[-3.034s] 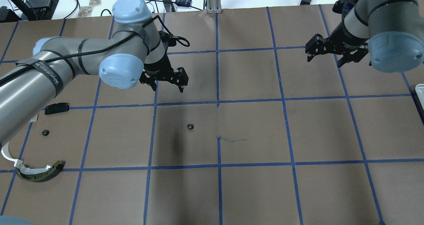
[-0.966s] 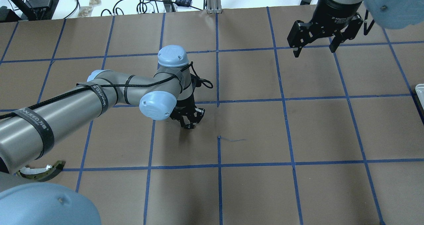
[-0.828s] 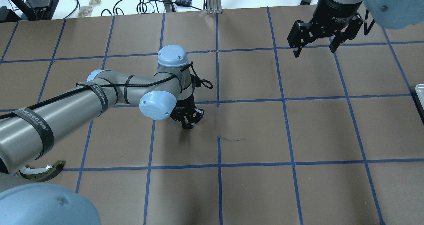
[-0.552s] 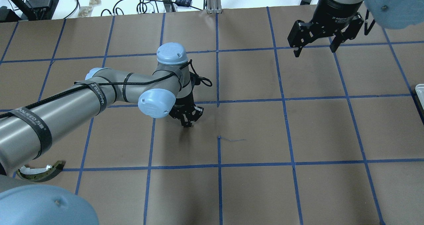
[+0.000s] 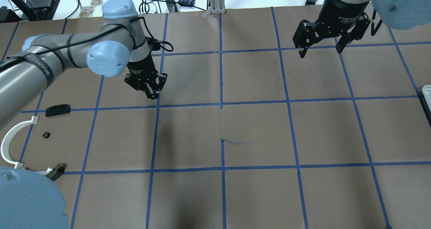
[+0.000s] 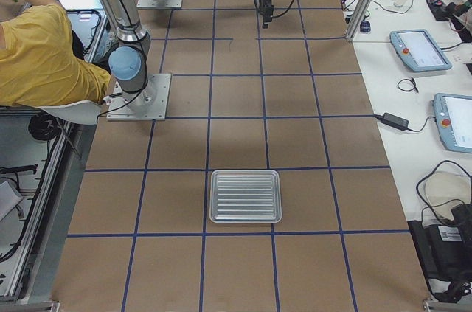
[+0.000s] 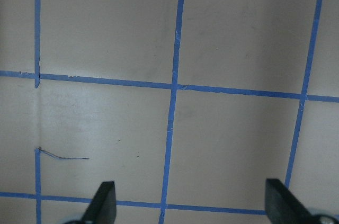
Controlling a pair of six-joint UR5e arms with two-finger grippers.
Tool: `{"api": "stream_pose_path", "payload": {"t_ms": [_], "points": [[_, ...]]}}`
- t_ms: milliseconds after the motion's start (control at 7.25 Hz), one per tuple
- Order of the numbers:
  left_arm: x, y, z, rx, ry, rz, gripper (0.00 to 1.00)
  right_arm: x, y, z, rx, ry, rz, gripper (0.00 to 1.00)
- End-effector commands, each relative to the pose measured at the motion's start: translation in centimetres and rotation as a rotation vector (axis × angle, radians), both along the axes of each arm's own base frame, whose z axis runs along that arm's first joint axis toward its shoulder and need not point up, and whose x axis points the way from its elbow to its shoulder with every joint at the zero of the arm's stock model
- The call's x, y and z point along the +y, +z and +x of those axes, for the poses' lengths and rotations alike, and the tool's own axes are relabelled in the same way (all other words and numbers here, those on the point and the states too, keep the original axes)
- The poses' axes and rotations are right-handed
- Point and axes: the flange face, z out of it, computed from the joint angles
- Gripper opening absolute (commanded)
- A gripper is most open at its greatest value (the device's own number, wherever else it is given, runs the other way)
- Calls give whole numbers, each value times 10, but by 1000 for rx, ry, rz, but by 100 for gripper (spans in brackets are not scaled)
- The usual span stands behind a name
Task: Place bearing gear from tray to pile
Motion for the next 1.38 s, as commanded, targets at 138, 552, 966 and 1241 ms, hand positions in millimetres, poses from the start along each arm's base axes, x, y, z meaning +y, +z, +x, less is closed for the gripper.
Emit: {"api": "stream_pose_path", "payload": {"t_ms": [138,552,966,1241], "points": [[15,-3,243,-9,85,40,0,0,0,-1,0,-5,-1,100],[58,-47,315,-28,190,129,0,-1,-1,-1,-2,-5,2,100],[75,-84,327,-34,200,113,0,-1,-2,-4,-2,-6,2,100],[78,-88,332,-74,188,146,0,-2,-3,-5,-2,-6,4,100]]}}
